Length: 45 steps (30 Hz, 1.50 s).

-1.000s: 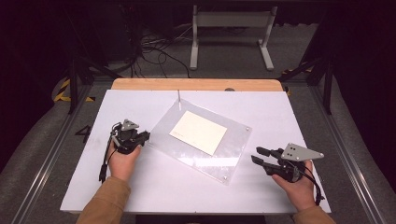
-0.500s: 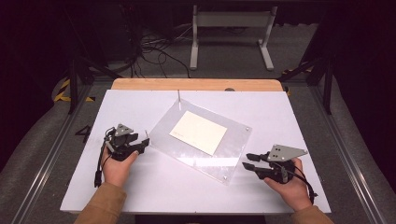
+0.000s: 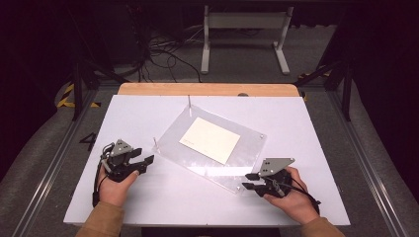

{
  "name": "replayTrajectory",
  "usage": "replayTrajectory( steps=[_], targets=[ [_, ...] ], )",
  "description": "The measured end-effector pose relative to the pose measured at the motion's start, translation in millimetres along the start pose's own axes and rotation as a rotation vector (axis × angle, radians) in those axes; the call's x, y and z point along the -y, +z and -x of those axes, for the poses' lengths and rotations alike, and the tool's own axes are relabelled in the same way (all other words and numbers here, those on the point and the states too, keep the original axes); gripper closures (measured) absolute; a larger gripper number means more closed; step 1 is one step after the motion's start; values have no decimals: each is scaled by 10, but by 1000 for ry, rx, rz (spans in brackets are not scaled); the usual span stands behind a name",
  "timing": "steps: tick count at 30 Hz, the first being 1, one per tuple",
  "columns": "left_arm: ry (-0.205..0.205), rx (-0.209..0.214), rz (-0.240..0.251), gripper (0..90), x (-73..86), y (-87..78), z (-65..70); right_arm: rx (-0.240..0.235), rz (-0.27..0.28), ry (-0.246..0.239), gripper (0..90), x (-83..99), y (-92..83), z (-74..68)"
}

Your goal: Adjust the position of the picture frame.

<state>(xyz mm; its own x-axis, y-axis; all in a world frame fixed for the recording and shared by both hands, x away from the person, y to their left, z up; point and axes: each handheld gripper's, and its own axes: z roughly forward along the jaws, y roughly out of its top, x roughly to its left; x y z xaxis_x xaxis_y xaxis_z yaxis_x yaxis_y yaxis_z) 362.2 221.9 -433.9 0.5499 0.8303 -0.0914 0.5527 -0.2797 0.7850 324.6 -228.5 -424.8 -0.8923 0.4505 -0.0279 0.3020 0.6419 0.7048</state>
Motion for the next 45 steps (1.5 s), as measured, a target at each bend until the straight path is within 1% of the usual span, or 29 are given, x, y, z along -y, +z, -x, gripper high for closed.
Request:
replayTrajectory(
  steps=[1, 4, 7, 8, 12, 16, 21, 23, 24, 25, 29, 32, 35, 37, 38, 42, 45],
  targets=[
    [10, 0, -3, 432, 4, -6, 4, -8, -12, -2, 662, -8, 21, -6],
    [14, 1, -5, 433, 13, -19, 21, -22, -37, -3, 662, -37, 75, -31],
    [18, 5, -6, 430, 16, -22, 25, -28, -57, -2, 664, -62, 113, -41],
    [16, 6, -7, 427, 18, -18, 29, -32, -72, -4, 664, -78, 149, -46],
    [27, 8, -16, 426, 24, -12, 45, -34, -90, -11, 668, -94, 204, -56],
    [20, 12, -16, 426, 41, -20, 40, -37, -99, -18, 704, -106, 240, -53],
    [12, 4, -14, 424, 63, -41, 18, -45, -117, -28, 737, -111, 281, -59],
    [7, 2, -14, 423, 70, -46, 13, -50, -116, -34, 764, -113, 292, -65],
    [8, 1, -15, 423, 73, -48, 9, -60, -119, -36, 820, -117, 294, -69],
    [4, 2, -16, 423, 77, -49, 5, -58, -119, -39, 829, -117, 293, -73],
    [5, 4, -15, 422, 79, -49, 2, -53, -123, -39, 831, -122, 294, -79],
    [5, 3, -16, 422, 79, -48, 6, -44, -129, -25, 832, -128, 293, -98],
    [7, 2, -17, 422, 78, -41, 11, -36, -125, -12, 833, -129, 299, -133],
    [5, 14, -18, 422, 76, -31, 21, -29, -115, -6, 833, -124, 304, -181],
    [12, 12, -22, 422, 72, -29, 24, -29, -116, -5, 833, -126, 306, -201],
    [15, 22, -28, 421, 69, -2, 58, -45, -113, -23, 832, -152, 335, -311],
    [22, 28, -34, 420, 67, 15, 69, -72, -107, -43, 832, -192, 381, -427]
  ],
)
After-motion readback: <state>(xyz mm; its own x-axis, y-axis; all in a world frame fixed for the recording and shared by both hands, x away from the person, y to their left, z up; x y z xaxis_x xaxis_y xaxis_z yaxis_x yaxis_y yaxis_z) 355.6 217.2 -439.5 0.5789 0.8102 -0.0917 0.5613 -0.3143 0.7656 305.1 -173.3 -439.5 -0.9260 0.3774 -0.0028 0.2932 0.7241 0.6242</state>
